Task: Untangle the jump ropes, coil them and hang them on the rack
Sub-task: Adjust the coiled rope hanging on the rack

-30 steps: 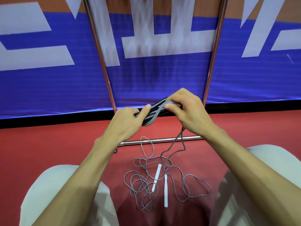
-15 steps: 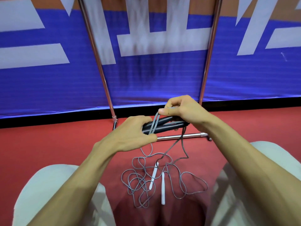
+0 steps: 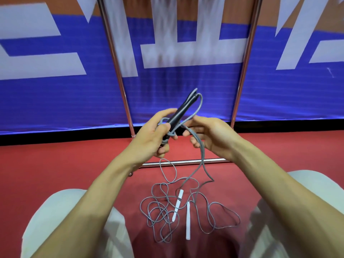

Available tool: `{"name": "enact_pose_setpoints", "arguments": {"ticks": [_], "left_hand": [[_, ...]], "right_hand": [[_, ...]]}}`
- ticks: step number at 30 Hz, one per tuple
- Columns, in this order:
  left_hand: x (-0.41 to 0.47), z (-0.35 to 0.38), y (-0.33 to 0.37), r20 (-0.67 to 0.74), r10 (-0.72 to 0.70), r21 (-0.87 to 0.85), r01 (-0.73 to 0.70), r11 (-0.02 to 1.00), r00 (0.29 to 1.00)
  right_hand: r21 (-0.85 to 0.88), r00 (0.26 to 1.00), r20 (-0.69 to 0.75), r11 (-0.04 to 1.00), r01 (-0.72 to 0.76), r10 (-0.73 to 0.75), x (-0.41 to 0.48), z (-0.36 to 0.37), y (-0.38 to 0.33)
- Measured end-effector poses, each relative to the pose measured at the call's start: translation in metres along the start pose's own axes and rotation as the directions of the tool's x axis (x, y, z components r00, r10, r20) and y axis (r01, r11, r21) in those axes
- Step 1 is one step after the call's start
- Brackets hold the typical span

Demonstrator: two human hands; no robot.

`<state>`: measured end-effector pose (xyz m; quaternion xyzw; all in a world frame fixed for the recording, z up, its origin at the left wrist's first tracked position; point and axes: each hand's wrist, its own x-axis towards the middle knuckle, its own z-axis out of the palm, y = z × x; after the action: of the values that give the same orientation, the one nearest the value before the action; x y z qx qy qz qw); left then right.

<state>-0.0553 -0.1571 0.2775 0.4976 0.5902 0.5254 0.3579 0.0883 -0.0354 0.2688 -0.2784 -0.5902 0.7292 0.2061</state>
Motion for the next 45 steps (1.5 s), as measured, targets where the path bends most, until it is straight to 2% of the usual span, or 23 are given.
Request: {"name": "enact_pose_setpoints", "arguments": {"ticks": [2,4,6,8,10,12,14,17,20,24,26,29,31,33,35,36,38,40,42,45], "left_hand": [[0.003,0.0,-0.005,-0.068,-0.035,0.078,0.041,0.996,0.997],[0.005,-0.003,-0.01,-0.136,-0.04,0.207,0.067,0.976,0.99],[0.008,-0.008,-0.017,-0.194,-0.004,0.382,0.08,0.92,0.981],[0.01,-0.012,-0.024,-0.218,0.024,0.546,0.101,0.832,0.976],[0.011,-0.013,-0.029,-0.206,0.017,0.644,0.122,0.755,0.978],[0.012,-0.013,-0.031,-0.176,-0.006,0.702,0.13,0.7,0.984],[0.011,-0.012,-0.031,-0.118,-0.05,0.739,0.122,0.662,0.992],[0.008,-0.009,-0.028,-0.051,-0.13,0.766,0.122,0.631,0.99],[0.005,-0.005,-0.023,-0.011,-0.195,0.785,0.129,0.605,0.981],[0.001,0.001,-0.016,-0.023,-0.212,0.772,0.152,0.617,0.977],[0.0,0.005,-0.015,0.008,-0.199,0.778,0.119,0.616,0.98],[-0.001,0.009,-0.015,0.018,-0.18,0.797,0.095,0.596,0.984],[-0.001,0.009,-0.014,0.043,-0.162,0.816,0.059,0.575,0.986],[-0.003,0.009,-0.013,0.119,-0.16,0.801,0.0,0.598,0.98],[-0.006,0.008,-0.011,0.194,-0.153,0.762,-0.051,0.645,0.969],[-0.008,0.007,-0.011,0.225,-0.141,0.732,-0.071,0.678,0.964],[-0.01,0.008,-0.006,0.278,-0.105,0.617,-0.094,0.782,0.955],[-0.011,0.008,-0.001,0.279,-0.08,0.415,-0.045,0.909,0.957],[-0.011,0.007,0.003,0.247,-0.077,0.182,0.032,0.983,0.966],[-0.008,0.004,0.006,0.163,-0.086,-0.1,0.104,0.99,0.983]], "right_hand": [[-0.306,0.999,0.011,0.951,0.037,-0.036,-0.003,0.003,0.003],[-0.633,0.998,0.066,0.772,0.055,-0.017,-0.006,0.003,0.008],[-0.804,0.99,0.121,0.592,0.055,0.073,-0.01,0.003,0.012],[-0.856,0.982,0.165,0.508,0.096,0.091,-0.012,0.002,0.012],[-0.88,0.975,0.223,0.433,0.193,0.018,-0.011,0.001,0.01],[-0.903,0.941,0.323,0.263,0.339,-0.104,-0.01,-0.001,0.009],[-0.903,0.899,0.392,0.106,0.417,-0.193,-0.009,-0.004,0.01],[-0.899,0.87,0.406,0.05,0.435,-0.279,-0.01,-0.008,0.009],[-0.868,0.821,0.428,0.081,0.489,-0.378,-0.012,-0.008,0.006],[-0.867,0.777,0.335,0.148,0.476,-0.533,-0.013,-0.01,0.001],[-0.887,0.752,0.234,0.182,0.425,-0.616,-0.013,-0.011,-0.001],[-0.896,0.756,0.049,0.305,0.322,-0.652,-0.013,-0.013,-0.005],[-0.898,0.797,-0.028,0.366,0.245,-0.604,-0.013,-0.012,-0.007],[-0.873,0.873,-0.074,0.455,0.177,-0.481,-0.012,-0.015,-0.009],[-0.763,0.956,-0.06,0.631,0.14,-0.286,-0.014,-0.018,-0.011],[-0.647,0.983,-0.024,0.752,0.125,-0.184,-0.015,-0.019,-0.012],[-0.381,0.997,0.046,0.922,0.071,-0.058,-0.013,-0.022,-0.011],[-0.204,0.994,0.093,0.975,0.083,-0.065,-0.006,-0.023,-0.006],[-0.159,0.99,0.082,0.979,0.126,-0.114,-0.002,-0.02,-0.001],[-0.166,0.993,0.018,0.979,0.121,-0.119,0.001,-0.013,0.003]]}}
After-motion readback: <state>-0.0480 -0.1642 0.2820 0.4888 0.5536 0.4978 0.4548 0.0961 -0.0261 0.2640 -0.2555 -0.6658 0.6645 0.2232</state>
